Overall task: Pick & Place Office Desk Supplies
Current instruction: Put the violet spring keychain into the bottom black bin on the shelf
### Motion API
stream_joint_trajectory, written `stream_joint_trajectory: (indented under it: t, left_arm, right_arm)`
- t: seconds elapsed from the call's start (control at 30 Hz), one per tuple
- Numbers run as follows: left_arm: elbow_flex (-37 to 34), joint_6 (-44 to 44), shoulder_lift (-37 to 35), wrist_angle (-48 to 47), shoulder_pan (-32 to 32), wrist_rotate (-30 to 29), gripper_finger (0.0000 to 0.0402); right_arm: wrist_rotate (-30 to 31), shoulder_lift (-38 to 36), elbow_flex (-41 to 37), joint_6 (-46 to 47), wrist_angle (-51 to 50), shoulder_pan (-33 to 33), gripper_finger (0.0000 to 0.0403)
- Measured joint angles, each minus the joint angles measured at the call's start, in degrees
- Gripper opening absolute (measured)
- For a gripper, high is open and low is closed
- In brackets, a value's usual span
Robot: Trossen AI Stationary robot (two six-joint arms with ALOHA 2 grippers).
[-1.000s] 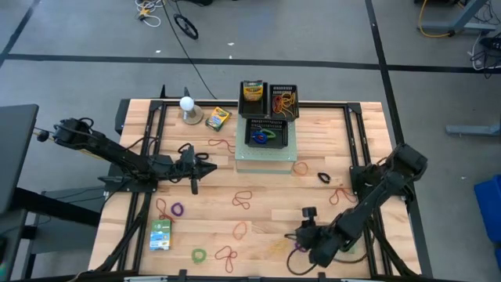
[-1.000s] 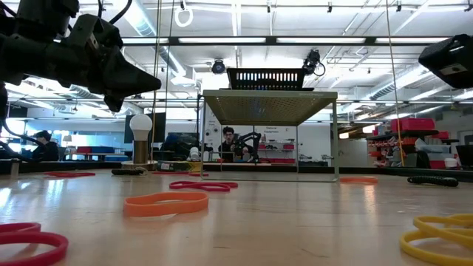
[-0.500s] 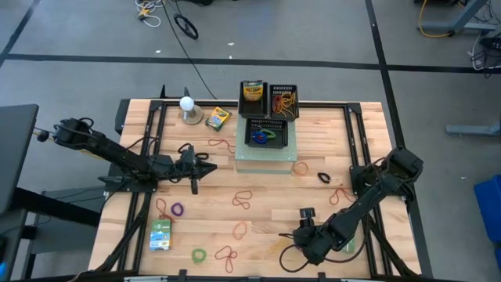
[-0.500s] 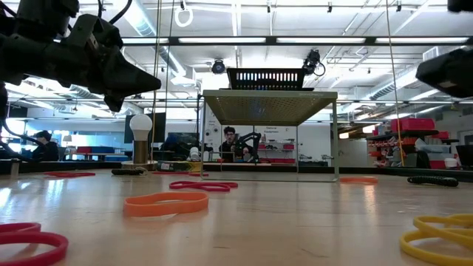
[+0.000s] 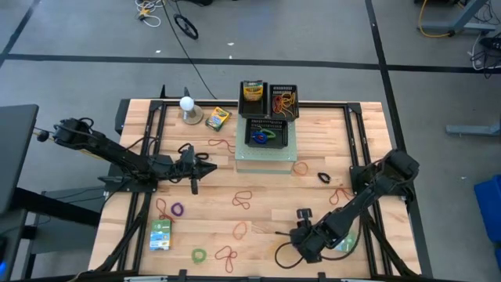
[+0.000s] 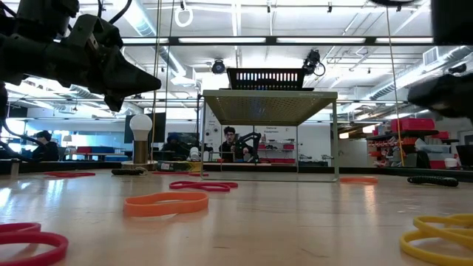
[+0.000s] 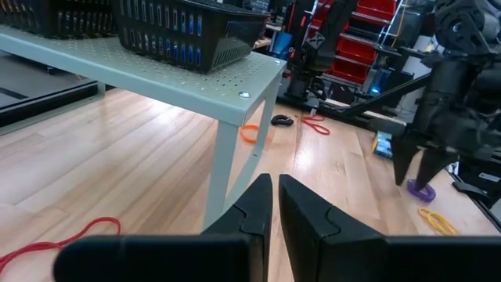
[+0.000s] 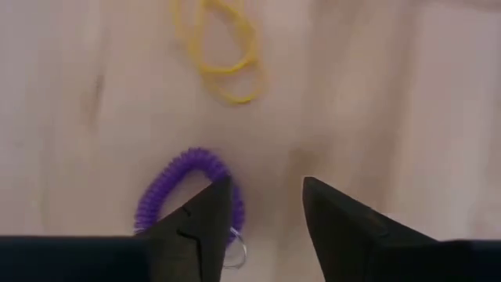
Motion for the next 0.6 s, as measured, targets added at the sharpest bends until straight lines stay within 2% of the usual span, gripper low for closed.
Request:
stream_joint_trajectory:
  t: [0.07,0.3,0.6]
  left_arm:
    - [0.00,-0.01,0.00,0.00,0.00,0.00,0.0030]
    - [0.00,-0.04,0.00,0.03,0.00,-0.01,0.0030]
    - [-0.02,-0.09,0.00,0.35,0.01,-0.02,0.0030]
  right_arm:
    - [-1.97,1.38,0.27,-0.76,1.05,0.04,0.0163]
    - [-2.99,2.30,0.18,-2.80,2.33,0.04,0.0154]
    - [-3.31,1.43,0.28,-5.51,1.61,-0.09,0.0065]
